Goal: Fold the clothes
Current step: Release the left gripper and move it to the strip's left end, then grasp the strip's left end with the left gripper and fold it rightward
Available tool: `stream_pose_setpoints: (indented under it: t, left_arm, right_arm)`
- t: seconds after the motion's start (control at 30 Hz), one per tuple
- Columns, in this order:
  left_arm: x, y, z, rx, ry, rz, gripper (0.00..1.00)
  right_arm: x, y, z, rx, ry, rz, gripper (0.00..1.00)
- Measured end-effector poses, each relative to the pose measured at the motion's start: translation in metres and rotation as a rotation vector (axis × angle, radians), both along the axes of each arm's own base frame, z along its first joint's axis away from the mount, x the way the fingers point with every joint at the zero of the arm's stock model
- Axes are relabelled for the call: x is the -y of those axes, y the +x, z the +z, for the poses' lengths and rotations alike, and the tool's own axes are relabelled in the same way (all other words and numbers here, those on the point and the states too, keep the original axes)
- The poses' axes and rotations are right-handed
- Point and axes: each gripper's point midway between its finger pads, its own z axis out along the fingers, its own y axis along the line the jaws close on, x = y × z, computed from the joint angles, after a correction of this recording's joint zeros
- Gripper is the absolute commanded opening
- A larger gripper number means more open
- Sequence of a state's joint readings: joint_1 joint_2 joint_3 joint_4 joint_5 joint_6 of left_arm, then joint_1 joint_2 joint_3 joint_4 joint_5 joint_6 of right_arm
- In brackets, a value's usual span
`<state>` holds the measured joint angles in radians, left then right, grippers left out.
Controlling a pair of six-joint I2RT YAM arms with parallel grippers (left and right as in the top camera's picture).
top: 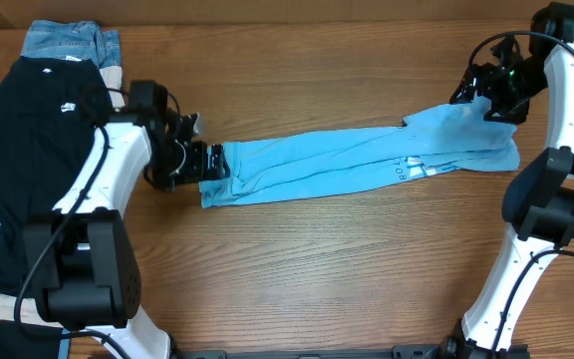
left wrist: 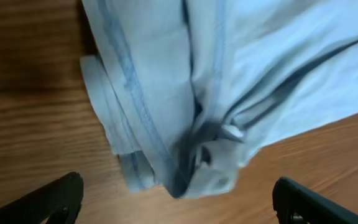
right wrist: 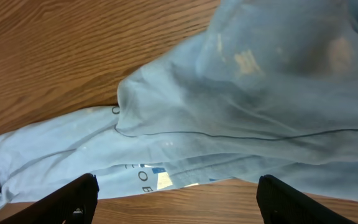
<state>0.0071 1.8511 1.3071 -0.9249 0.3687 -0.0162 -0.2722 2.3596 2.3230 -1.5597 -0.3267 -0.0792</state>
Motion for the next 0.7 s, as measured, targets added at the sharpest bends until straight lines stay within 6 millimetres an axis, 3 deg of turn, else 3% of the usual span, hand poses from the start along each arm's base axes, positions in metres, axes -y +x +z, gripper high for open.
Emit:
stream_pose_setpoints:
  t: [0.4,0.7]
  left_arm:
    - [0.0,0.004,-0.035,0.047,0.033,0.08,0.86]
    - [0.034,0.005,-0.047,0.088,0.067,0.069,0.57]
  right_arm:
    - [-0.006,0.002,0.0,0.003,0.001,0.013,0.85]
    - [-0.007,0.002,0.0,0.004,0.004,0.014,0.85]
